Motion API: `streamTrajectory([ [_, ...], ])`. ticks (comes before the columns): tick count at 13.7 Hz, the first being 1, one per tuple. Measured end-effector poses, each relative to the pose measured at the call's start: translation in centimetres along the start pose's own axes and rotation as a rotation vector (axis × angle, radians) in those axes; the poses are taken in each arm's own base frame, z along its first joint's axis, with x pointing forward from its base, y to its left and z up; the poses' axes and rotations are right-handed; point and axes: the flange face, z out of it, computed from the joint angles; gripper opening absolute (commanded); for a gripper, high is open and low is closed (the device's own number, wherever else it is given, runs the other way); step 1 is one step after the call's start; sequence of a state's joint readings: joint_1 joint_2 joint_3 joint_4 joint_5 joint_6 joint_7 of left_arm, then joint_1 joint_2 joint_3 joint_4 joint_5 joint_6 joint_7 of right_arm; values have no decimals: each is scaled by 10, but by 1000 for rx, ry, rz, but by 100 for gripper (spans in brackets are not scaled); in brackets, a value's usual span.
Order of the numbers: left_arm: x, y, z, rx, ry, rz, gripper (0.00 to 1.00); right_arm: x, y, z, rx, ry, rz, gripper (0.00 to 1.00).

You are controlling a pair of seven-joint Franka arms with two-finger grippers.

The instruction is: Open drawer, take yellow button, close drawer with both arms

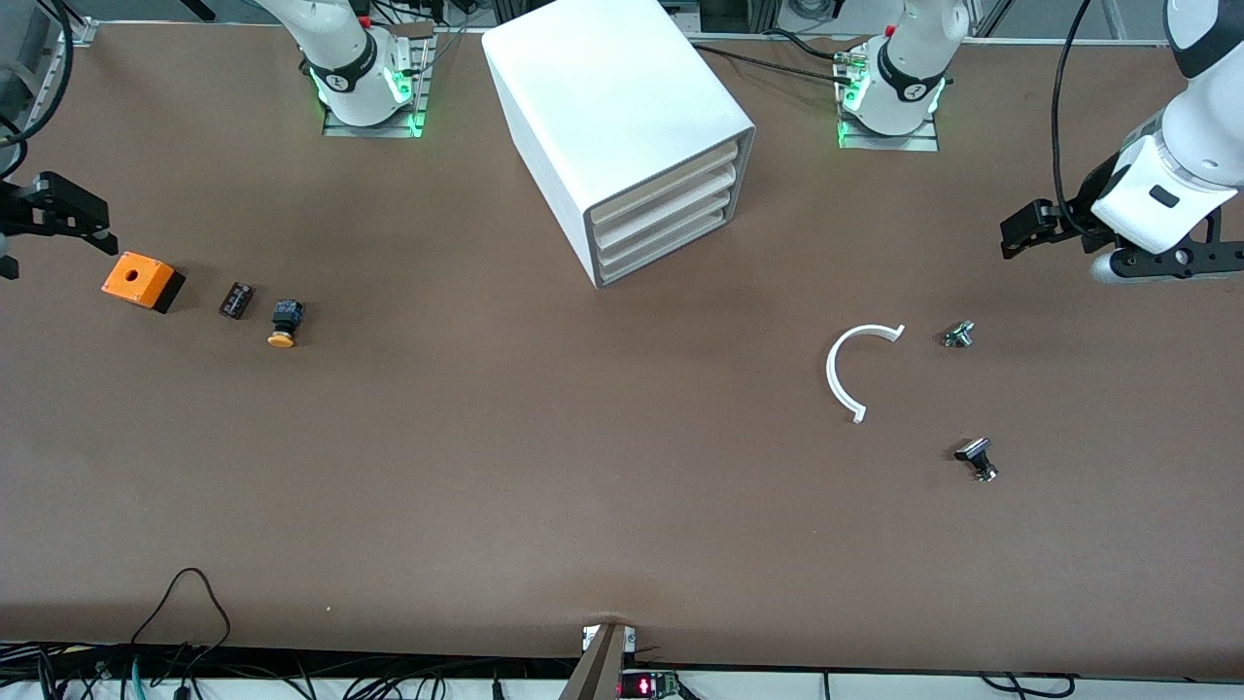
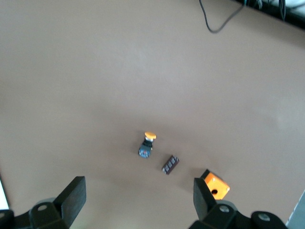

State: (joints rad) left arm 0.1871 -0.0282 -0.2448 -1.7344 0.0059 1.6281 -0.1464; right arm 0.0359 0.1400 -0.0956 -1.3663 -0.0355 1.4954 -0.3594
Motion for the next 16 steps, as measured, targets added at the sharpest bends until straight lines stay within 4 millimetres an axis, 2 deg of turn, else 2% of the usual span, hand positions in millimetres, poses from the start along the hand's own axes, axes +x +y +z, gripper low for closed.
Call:
streamTrajectory([
  [3, 0, -1, 0, 0, 0, -3, 100, -3, 21, 12, 3, -25, 33, 100],
  [9, 2, -13, 0, -2, -1, -23, 100, -2, 17, 1, 0, -6, 28, 100],
  [16, 1, -13, 0, -1, -4, -23, 100, -3, 11, 9, 68, -32, 23, 100],
])
